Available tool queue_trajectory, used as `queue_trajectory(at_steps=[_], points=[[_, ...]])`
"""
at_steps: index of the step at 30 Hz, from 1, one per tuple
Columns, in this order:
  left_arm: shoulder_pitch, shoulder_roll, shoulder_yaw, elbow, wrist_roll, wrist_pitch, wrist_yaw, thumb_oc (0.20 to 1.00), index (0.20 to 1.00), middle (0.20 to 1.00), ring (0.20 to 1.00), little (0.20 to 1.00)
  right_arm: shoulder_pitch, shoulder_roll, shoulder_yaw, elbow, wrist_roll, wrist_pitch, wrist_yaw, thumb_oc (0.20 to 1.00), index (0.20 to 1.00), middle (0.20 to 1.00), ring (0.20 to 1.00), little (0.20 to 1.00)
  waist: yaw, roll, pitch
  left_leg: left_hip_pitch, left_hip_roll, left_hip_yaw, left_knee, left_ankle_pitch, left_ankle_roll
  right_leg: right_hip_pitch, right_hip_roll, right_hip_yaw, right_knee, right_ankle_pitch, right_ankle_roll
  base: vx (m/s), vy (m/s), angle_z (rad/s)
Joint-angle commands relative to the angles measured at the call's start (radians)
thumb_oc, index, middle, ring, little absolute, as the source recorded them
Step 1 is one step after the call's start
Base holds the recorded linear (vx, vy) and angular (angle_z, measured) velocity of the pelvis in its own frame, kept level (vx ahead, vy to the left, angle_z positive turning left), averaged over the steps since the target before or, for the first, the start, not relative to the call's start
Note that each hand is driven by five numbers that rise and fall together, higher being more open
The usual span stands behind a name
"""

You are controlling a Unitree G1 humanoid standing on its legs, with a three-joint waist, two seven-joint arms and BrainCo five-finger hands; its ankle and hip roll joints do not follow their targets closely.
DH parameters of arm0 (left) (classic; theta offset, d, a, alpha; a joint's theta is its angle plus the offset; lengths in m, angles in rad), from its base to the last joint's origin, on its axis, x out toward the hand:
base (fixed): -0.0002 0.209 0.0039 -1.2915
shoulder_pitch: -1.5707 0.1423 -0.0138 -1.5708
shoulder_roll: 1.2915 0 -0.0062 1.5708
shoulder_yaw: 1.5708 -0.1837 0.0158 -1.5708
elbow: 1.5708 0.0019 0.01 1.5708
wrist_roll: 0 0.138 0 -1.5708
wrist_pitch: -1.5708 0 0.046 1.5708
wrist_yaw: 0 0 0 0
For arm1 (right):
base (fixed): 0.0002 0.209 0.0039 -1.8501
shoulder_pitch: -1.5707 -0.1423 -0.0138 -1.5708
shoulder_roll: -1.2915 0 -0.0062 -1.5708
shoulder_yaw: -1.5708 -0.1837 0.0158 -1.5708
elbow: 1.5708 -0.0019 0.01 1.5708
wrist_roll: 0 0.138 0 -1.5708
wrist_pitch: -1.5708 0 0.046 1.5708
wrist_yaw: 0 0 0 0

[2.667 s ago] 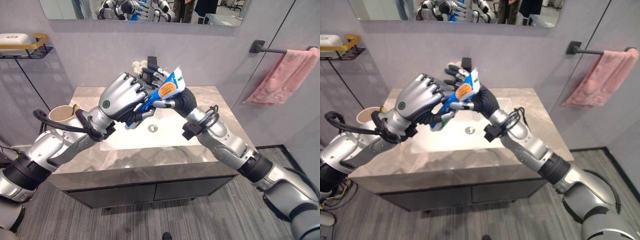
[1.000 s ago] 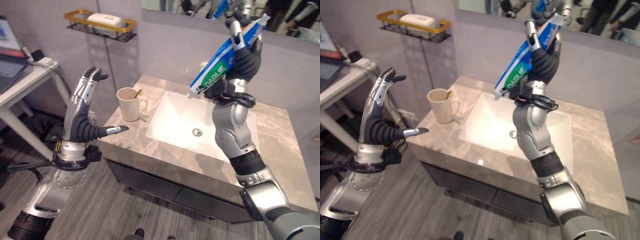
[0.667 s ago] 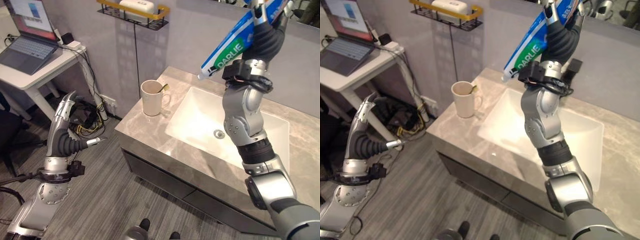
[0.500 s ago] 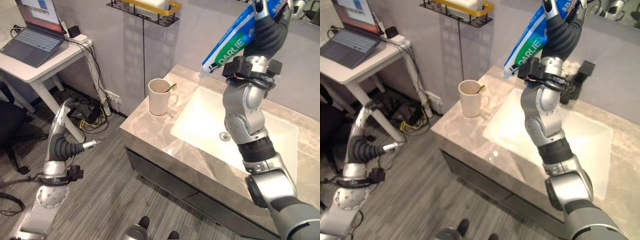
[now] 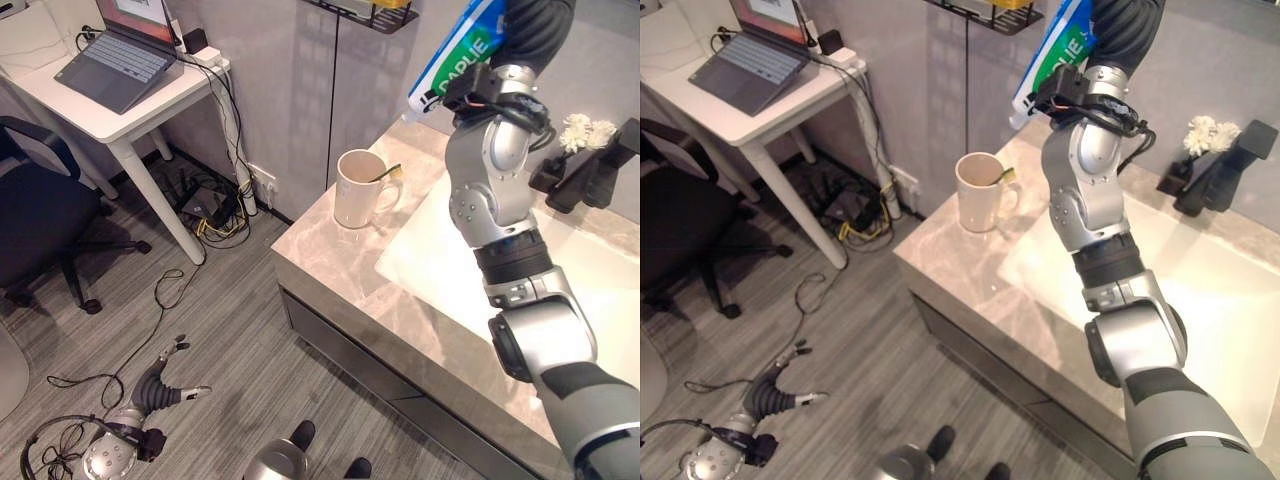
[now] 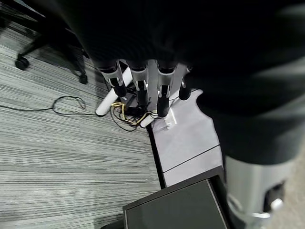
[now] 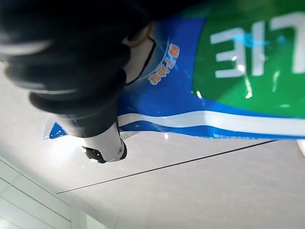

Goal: Put brush and paste in cup on sink, flatten towel.

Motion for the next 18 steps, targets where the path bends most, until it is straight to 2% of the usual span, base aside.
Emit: queue_trajectory(at_steps=[1, 18], points=[[0.001, 0.046, -0.019, -0.037, -0.009, -0.040, 0.007, 1.000, 1.000, 1.000, 1.000, 1.000, -0.097, -0.040, 0.027, -0.049, -0.015, -0.039, 0.023, 0.200, 0.200, 0.200, 0.200, 0.200, 0.004, -0.027, -0.054, -0.044, -0.020, 0.027, -0.014, 0.055, 0.026, 0.008, -0.083, -0.016, 0.008, 0.095, 0.065, 0.00, 0.011, 0.03], [-0.018, 0.024, -0.031, -0.022, -0.020, -0.043, 0.019, 1.000, 1.000, 1.000, 1.000, 1.000, -0.107, -0.043, 0.036, 0.002, -0.041, -0.026, 0.018, 0.200, 0.200, 0.200, 0.200, 0.200, 0.011, -0.024, -0.036, -0.069, -0.029, 0.022, -0.014, 0.056, 0.028, -0.016, -0.087, -0.009, 0.008, 0.098, 0.069, 0.00, 0.006, 0.02]])
